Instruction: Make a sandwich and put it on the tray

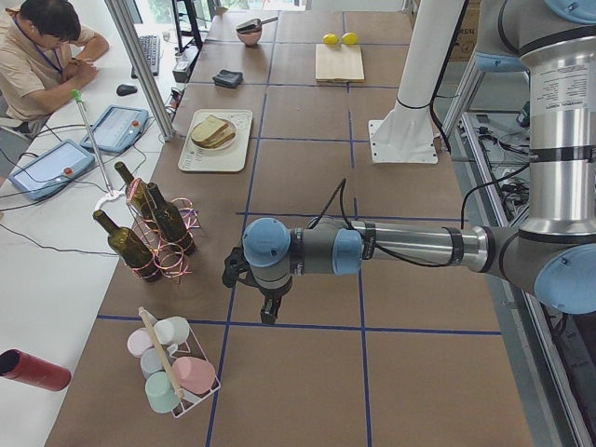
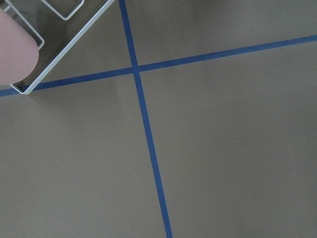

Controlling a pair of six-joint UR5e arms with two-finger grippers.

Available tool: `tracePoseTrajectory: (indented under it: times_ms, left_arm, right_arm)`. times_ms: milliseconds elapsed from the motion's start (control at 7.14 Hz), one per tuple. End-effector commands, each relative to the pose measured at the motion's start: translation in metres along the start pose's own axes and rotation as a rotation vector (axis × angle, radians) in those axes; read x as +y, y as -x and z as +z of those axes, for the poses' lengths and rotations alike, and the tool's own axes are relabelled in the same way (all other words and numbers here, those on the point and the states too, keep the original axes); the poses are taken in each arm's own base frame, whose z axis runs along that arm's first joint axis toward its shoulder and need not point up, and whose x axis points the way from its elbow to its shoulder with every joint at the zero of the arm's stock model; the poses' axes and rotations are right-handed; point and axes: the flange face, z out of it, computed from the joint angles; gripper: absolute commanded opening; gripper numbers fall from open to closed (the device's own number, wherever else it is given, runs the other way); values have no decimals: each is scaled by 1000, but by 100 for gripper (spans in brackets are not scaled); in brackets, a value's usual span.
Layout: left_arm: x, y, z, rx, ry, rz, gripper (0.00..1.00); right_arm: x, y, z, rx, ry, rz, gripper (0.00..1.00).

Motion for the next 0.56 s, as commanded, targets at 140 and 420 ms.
tracePoseTrajectory:
  times_ms: [140,420]
  left_arm:
    - [-38,-5,-31,-183,-22,56,100]
    - [-31,0,-25,-179,-3,35,100]
  right_arm:
    - [3,-2,3,-3,6,10,100]
    - [4,-2,5,-11,7,15,100]
